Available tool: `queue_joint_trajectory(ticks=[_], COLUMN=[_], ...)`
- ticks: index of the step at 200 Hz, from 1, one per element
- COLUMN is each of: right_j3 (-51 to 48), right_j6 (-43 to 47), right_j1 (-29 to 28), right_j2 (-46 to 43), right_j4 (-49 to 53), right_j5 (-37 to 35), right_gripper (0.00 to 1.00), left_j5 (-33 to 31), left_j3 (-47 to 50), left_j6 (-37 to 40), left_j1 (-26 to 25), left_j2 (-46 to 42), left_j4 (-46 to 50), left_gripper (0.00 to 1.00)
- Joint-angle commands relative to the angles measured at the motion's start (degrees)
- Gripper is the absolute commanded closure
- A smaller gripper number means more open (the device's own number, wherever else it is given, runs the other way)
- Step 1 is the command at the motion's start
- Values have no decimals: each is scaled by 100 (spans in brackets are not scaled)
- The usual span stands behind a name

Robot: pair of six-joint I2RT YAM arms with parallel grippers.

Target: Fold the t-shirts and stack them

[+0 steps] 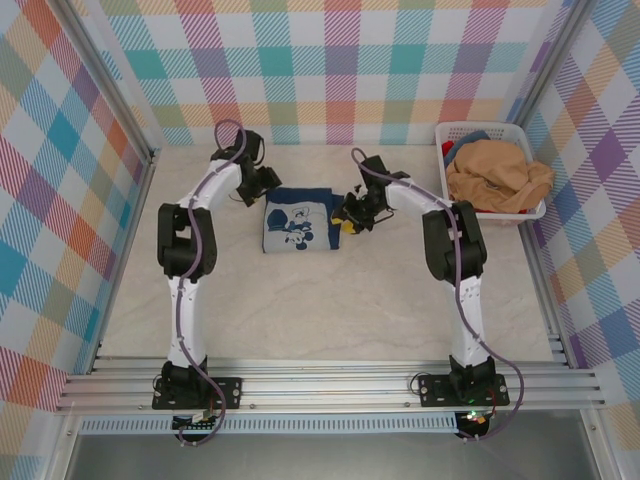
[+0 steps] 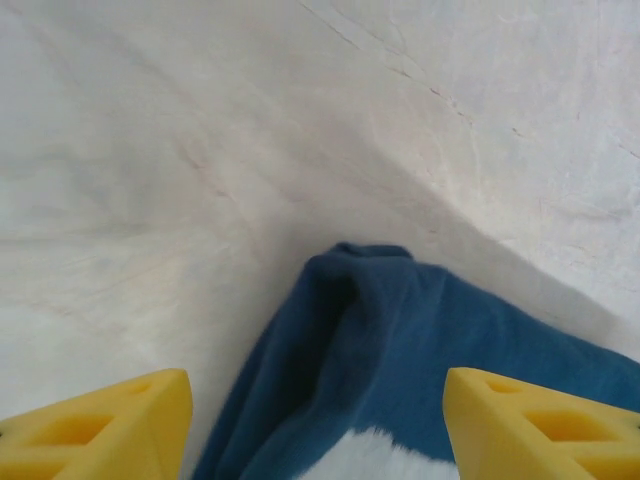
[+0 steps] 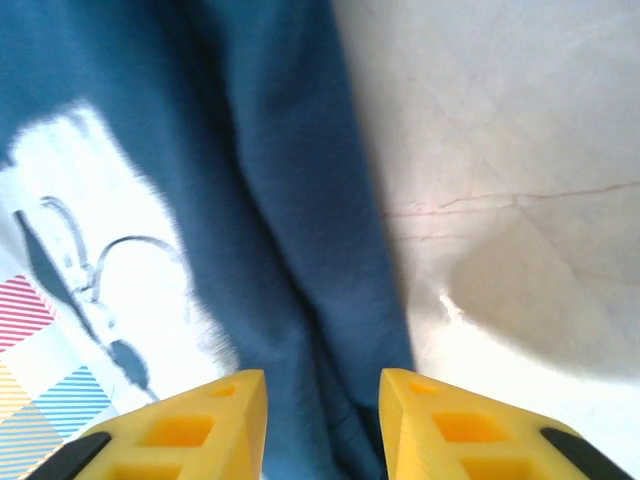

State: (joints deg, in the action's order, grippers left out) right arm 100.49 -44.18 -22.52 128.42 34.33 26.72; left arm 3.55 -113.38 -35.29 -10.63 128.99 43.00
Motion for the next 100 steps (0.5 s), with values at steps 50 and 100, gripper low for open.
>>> queue_joint_trajectory(ticks=[50, 100], right_j3=[76, 1528], right_j6=[204, 60], right_j1=[40, 29], right_j2=[-266, 743], right_j4=[-628, -408], right_j5=[-465, -550], right_gripper=[61, 66], left_j5=[1441, 1517], left_j3=[2841, 2561], left_j6=[-749, -671], left_j1=[356, 363], left_j2=[-1660, -1180], left_j4=[-1437, -1497], left_gripper=[48, 51])
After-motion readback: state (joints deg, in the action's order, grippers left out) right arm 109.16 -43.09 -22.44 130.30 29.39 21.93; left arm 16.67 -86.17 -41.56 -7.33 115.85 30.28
